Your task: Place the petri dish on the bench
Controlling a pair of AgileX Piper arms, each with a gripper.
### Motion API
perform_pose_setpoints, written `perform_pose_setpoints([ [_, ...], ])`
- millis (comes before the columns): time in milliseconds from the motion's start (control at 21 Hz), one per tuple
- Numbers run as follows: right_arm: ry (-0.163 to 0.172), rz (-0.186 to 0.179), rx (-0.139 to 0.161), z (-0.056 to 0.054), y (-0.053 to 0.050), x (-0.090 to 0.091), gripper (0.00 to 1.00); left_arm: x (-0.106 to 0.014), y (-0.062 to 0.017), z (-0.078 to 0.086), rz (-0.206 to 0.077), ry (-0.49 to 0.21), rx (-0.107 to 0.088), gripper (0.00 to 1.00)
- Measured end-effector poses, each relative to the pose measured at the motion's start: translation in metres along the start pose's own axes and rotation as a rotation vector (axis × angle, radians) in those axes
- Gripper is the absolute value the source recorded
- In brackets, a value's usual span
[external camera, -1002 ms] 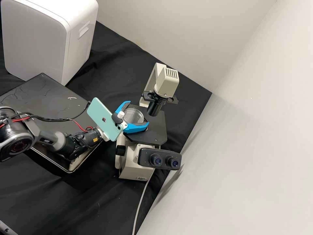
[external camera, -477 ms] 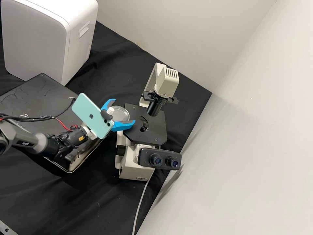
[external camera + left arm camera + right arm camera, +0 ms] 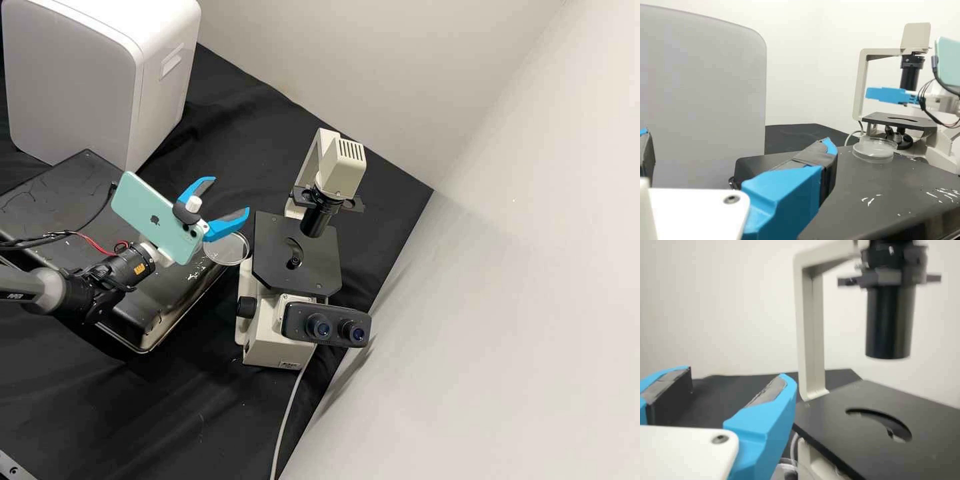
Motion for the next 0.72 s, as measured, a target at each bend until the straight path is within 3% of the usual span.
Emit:
perform_pose_setpoints([
  [382, 0.013, 0.007, 0.000, -0.003, 0.001, -0.001, 0.00, 0.000, 0.0000, 0.000, 0.000, 0.000, 0.000, 1.00],
  [573, 0.033, -0.017, 0.003, -0.009, -0.006, -0.001, 0.00, 0.000, 0.0000, 0.000, 0.000, 0.000, 0.000, 1.00],
  [716, 0.030, -0.039, 0.005, -0.008, -0.012, -0.004, 0.00, 0.000, 0.0000, 0.000, 0.000, 0.000, 0.000, 1.00],
])
